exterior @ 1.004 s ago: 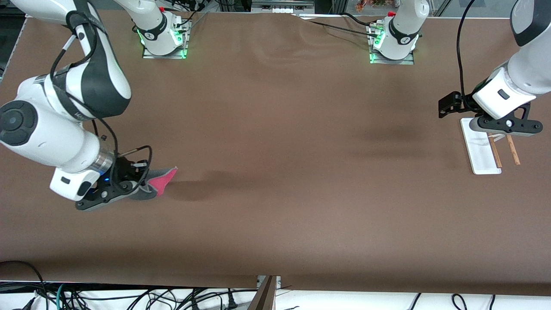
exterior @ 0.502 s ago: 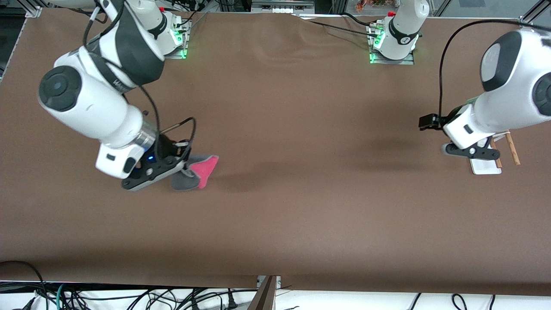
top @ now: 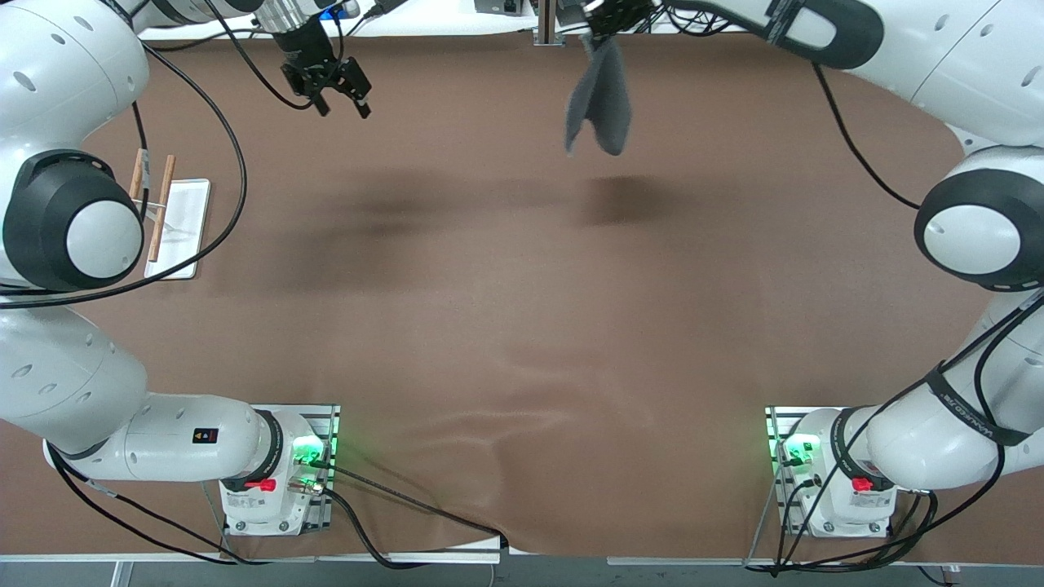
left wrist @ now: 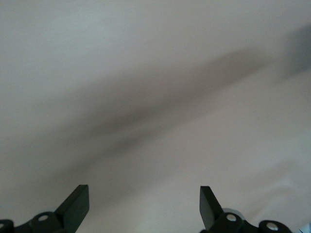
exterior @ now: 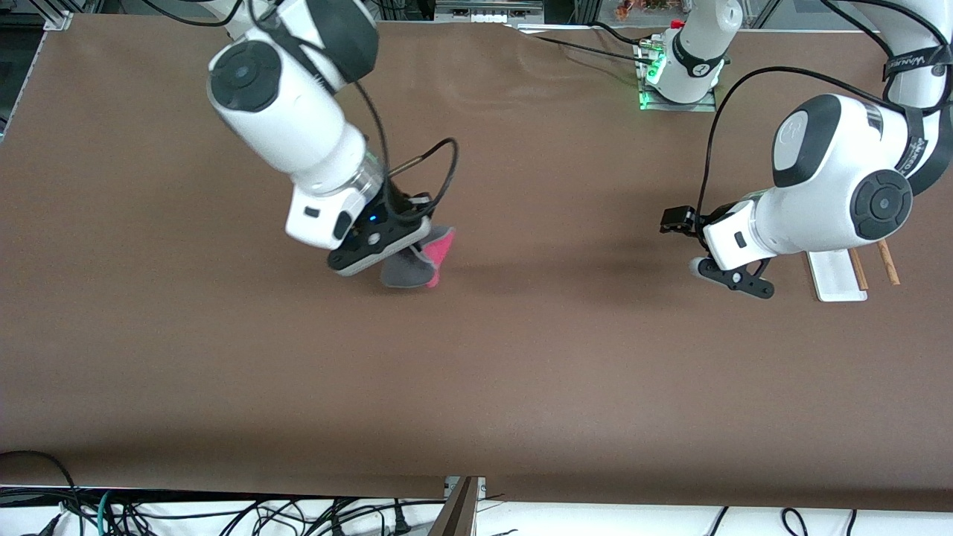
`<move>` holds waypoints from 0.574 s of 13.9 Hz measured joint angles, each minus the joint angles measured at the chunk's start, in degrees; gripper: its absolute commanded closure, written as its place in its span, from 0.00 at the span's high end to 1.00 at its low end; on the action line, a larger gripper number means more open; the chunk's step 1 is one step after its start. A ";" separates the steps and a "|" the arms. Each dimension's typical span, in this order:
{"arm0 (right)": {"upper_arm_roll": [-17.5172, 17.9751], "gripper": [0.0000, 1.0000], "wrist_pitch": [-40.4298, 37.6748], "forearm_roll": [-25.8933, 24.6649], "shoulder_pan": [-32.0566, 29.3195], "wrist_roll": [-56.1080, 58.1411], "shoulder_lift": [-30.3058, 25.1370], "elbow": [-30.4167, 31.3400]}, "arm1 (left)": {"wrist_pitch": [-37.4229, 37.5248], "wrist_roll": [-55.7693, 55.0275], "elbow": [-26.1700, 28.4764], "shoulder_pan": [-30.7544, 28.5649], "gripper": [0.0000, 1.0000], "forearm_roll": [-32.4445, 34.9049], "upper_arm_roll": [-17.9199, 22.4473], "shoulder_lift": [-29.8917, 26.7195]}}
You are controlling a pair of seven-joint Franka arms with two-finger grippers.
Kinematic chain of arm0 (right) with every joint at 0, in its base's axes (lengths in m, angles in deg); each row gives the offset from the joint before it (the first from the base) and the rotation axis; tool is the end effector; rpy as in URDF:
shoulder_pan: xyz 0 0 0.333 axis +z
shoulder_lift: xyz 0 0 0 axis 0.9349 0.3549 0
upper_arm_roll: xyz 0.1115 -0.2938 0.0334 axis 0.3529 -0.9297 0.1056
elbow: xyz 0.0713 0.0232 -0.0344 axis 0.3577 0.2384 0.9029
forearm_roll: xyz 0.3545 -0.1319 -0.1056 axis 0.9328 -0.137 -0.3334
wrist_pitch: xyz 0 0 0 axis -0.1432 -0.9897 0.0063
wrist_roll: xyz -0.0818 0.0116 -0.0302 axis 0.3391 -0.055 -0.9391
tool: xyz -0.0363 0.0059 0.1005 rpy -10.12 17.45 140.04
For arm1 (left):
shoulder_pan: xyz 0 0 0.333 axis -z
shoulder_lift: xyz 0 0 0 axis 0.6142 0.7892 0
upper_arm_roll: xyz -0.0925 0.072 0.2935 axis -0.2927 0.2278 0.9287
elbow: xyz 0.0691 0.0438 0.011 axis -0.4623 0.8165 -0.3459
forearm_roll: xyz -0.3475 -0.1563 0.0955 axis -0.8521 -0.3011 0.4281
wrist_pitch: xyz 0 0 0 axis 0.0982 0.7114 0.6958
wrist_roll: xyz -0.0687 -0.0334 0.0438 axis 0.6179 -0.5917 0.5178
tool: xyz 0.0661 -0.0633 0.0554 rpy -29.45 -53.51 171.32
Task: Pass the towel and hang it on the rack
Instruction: 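Carry the towel toward the left gripper while the left gripper approaches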
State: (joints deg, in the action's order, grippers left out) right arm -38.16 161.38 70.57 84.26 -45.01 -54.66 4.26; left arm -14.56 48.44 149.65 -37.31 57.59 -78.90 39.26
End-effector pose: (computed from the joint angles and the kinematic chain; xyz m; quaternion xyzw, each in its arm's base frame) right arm 0.5890 0.4138 0.5352 -0.9674 -0.1995 -0.0783 0.1350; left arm 0.6047 -0.1291 0.4197 0.9637 -0.1751 -0.1244 0.1583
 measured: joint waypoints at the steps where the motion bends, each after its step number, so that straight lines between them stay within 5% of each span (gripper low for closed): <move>1: -0.03 0.00 0.71 0.00 1.23 -0.98 0.03 0.00 | -0.28 4.44 0.00 -0.30 1.00 -3.06 0.11 0.77; 8: -0.17 0.00 9.61 -0.86 8.06 -11.12 2.33 0.15 | -4.75 27.38 1.41 -0.37 1.00 -12.87 -1.46 2.82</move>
State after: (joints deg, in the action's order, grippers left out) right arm -38.33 170.99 69.71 92.32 -56.13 -52.33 4.41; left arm -19.31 75.82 151.06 -37.68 44.72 -80.36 42.08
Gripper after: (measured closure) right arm 0.982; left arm 0.000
